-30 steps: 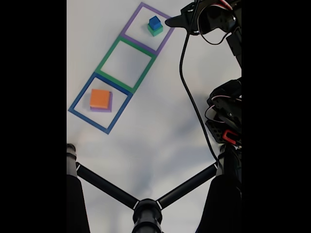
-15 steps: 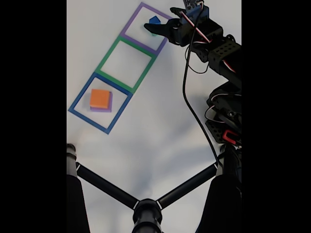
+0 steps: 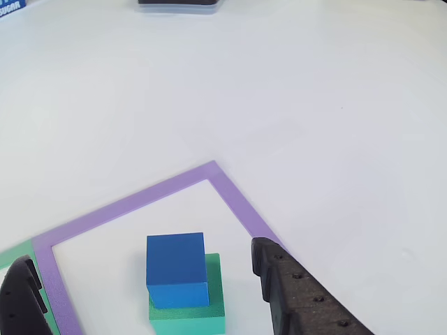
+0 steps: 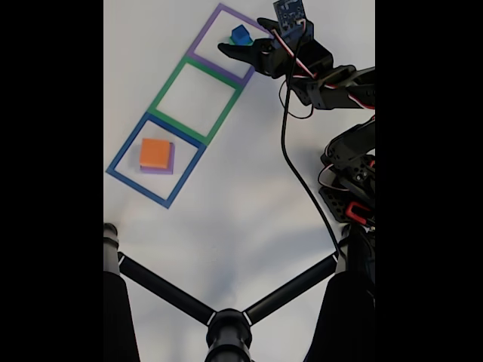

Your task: Tower of hanoi

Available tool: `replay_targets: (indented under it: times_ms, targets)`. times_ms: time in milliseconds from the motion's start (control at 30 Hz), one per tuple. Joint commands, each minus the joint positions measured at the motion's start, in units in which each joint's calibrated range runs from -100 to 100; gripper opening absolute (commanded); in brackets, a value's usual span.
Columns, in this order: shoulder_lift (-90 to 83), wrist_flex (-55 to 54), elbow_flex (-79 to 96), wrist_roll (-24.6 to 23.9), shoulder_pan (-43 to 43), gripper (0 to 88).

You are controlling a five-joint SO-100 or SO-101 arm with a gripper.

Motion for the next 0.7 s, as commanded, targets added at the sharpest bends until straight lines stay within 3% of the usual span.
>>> replay_targets:
  times_ms: [0,667]
  targets:
    - [3.87,-5.39,-3.67,0.2,-0.27,36.5]
    - [16.21,-9.28,-10.31,0.2,-2.86,24.0]
